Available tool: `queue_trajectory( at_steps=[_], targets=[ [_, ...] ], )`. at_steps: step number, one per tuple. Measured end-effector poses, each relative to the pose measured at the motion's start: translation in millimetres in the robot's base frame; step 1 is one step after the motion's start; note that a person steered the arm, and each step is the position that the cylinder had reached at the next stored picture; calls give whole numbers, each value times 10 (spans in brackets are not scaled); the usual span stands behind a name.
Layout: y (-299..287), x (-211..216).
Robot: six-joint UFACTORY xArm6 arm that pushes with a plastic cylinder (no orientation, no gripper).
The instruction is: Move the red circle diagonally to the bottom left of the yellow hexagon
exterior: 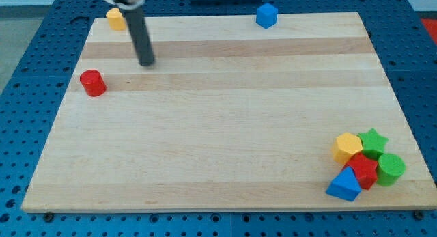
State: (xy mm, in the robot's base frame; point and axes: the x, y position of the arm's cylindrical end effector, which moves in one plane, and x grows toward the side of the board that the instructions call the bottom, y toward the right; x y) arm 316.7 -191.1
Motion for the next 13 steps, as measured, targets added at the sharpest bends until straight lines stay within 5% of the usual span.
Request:
queue_trajectory(
  at_steps=[2,6,9,13],
  targets=[
    [-1131,360],
    [244,630],
    [-897,551],
    [981,1162]
  ],
)
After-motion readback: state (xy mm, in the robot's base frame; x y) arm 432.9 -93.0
